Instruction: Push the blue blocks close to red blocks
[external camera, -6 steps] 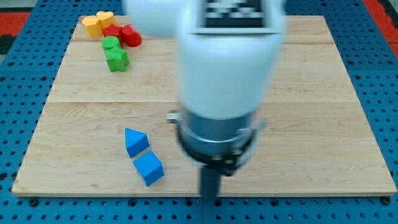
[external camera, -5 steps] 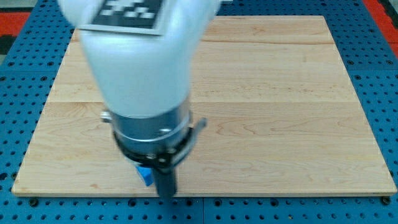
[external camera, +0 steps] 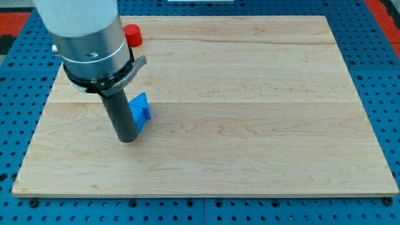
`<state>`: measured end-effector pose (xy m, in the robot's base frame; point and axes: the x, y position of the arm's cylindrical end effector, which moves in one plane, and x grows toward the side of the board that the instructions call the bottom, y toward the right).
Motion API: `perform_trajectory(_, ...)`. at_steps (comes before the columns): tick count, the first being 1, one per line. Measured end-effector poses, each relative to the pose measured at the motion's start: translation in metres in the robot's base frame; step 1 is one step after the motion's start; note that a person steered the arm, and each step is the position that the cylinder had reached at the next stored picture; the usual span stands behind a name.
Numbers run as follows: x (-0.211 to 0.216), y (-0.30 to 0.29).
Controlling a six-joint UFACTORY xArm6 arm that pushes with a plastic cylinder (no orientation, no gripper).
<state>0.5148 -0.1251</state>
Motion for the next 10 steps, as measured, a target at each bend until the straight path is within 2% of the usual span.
perform_trajectory(4,-0.053,0.024)
perform_trajectory(8,-0.157,0.024)
perform_trajectory(10,-0.193,0.036)
